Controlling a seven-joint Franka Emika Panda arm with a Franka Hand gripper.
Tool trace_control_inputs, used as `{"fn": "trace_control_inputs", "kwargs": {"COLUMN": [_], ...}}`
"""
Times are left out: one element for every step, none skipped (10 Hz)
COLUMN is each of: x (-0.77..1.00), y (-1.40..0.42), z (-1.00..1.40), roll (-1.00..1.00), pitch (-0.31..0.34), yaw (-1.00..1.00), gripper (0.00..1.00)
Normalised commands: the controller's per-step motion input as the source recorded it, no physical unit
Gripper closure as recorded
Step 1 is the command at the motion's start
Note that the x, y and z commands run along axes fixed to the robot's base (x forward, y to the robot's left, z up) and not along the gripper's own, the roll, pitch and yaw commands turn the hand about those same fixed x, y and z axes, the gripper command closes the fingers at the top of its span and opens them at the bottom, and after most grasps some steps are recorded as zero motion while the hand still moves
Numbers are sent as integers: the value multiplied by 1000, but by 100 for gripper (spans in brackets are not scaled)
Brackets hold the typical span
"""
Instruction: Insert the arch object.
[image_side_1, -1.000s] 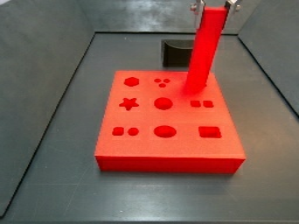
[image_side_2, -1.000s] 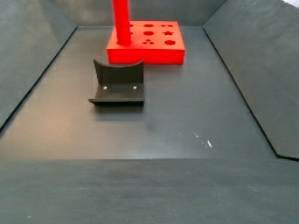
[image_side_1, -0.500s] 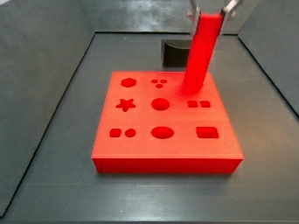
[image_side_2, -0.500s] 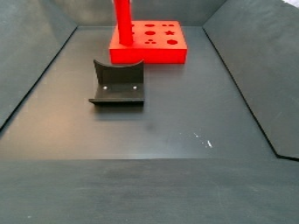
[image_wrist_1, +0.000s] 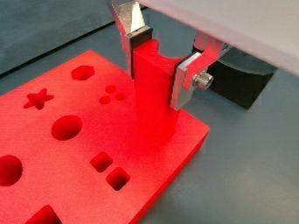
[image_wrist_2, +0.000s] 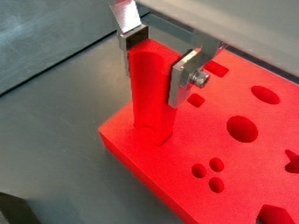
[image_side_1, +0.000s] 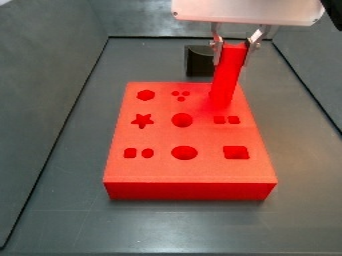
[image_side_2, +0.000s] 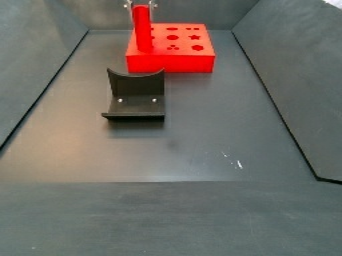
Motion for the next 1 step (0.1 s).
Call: {"fn": "trace_control_inputs", "kwargs": {"x": [0], "y": [0], "z": [0], "roll": [0], "pitch": [0], "yaw": [0], "gripper": [100]}}
